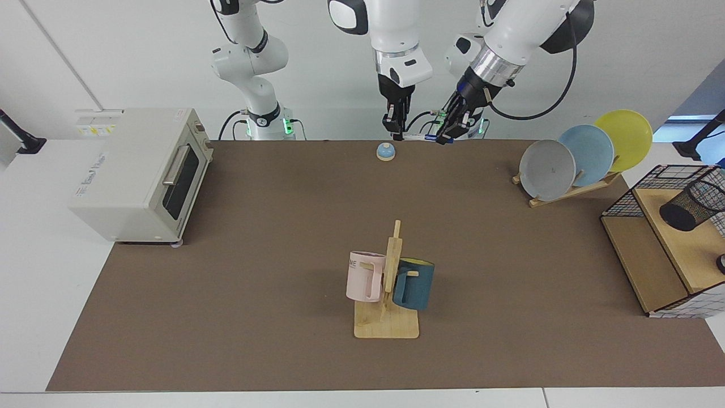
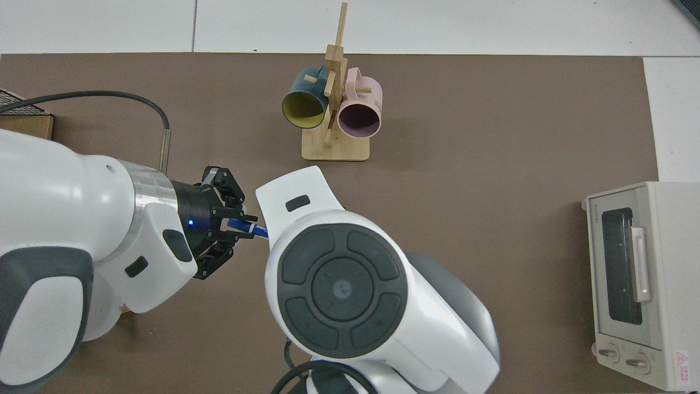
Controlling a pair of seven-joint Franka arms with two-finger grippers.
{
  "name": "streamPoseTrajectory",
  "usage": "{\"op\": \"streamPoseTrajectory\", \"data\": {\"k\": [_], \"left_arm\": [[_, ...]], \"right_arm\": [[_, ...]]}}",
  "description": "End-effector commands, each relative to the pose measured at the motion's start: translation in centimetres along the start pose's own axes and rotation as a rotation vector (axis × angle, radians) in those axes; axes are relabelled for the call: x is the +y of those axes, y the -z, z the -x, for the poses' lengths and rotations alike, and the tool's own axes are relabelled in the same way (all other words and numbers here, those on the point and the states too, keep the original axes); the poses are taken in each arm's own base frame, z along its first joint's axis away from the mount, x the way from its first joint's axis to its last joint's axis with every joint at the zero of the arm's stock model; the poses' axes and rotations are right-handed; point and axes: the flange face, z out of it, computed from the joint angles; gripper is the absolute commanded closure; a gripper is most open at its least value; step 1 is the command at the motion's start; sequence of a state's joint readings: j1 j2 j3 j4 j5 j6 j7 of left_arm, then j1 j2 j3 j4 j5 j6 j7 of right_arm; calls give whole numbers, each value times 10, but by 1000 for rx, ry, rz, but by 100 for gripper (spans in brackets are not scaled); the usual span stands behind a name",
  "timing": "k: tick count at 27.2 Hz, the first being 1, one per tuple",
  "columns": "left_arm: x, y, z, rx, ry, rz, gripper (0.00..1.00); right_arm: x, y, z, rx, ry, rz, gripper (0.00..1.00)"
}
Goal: Put markers into pen holder
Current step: 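Grasp the marker cap with the left gripper while the right gripper holds it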
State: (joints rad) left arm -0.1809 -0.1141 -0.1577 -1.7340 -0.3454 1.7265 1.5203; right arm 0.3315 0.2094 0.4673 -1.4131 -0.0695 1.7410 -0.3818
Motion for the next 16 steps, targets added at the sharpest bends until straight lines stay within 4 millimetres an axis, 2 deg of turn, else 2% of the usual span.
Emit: {"op": "streamPoseTrajectory", "data": {"k": [1, 16], "left_arm": [[4, 5, -2, 0, 11, 15, 100], [4, 6, 1, -1, 16, 17, 100]], "right_arm": [[5, -1, -3, -2, -31, 14, 100], [4, -1, -2, -4, -45, 16, 100]]}}
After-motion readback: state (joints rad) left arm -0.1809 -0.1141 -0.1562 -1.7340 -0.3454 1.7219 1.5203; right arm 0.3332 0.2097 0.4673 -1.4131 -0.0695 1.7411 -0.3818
